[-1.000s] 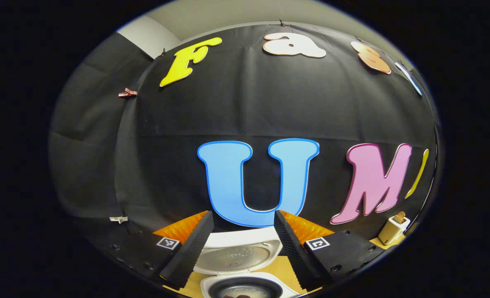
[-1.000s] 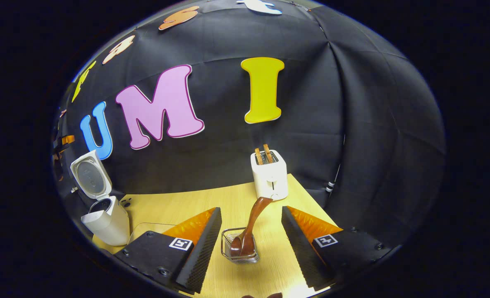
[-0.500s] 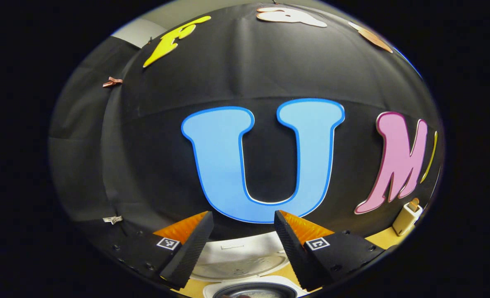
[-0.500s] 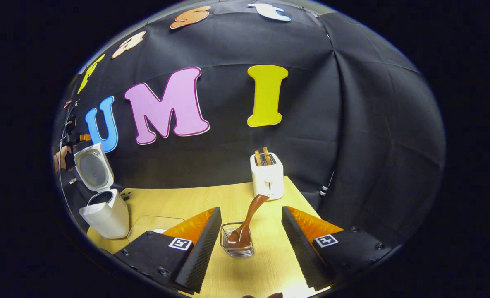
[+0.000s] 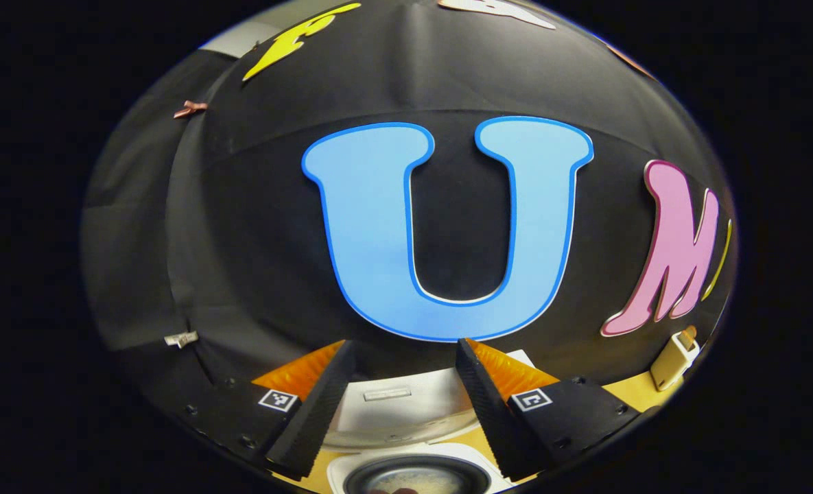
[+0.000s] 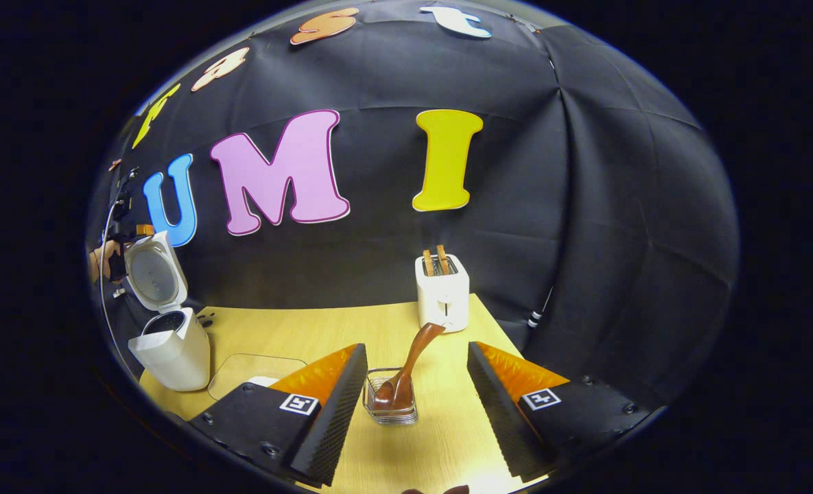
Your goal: Close the left gripper, press the button to open the rice cooker; take a wooden spoon from the chopstick holder with the right hand, scoop a spoonful of rice and pour it into the rice cooker, then put the wooden spoon back into the chopstick holder.
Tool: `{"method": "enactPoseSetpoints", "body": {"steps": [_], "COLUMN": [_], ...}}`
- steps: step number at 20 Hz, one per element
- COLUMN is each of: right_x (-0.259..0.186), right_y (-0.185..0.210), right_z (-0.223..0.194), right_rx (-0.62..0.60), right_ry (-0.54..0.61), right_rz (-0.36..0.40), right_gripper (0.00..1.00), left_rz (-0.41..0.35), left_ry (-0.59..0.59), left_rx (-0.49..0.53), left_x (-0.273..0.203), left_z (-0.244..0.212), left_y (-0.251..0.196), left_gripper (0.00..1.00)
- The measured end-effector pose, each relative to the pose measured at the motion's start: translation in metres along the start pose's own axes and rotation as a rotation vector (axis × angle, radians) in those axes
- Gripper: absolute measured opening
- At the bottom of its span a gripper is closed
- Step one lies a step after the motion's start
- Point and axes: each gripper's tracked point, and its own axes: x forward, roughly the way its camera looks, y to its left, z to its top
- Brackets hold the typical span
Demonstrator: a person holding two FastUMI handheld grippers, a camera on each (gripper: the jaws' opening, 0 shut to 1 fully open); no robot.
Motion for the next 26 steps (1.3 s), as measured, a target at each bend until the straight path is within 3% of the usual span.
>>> {"method": "enactPoseSetpoints", "body": {"steps": [6, 12, 26], "right_x": [0.013, 0.027, 0.027], "right_y": [0.009, 0.013, 0.015], "right_z": [0.001, 0.001, 0.004], "right_rx": [0.020, 0.032, 0.027], "right_ry": [0.002, 0.009, 0.031], "right_rz": [0.013, 0.022, 0.028], "right_gripper": [0.92, 0.91, 0.91], "left_rz": [-0.041, -0.066, -0.047], "left_ry": [0.040, 0.140, 0.260], "left_rx": [0.009, 0.009, -0.038], "left_x": [-0.060, -0.121, -0.156], "left_z": [-0.035, -0.100, -0.193], "left_y": [-0.025, -0.051, -0.067], "left_gripper": [0.98, 0.98, 0.97]}}
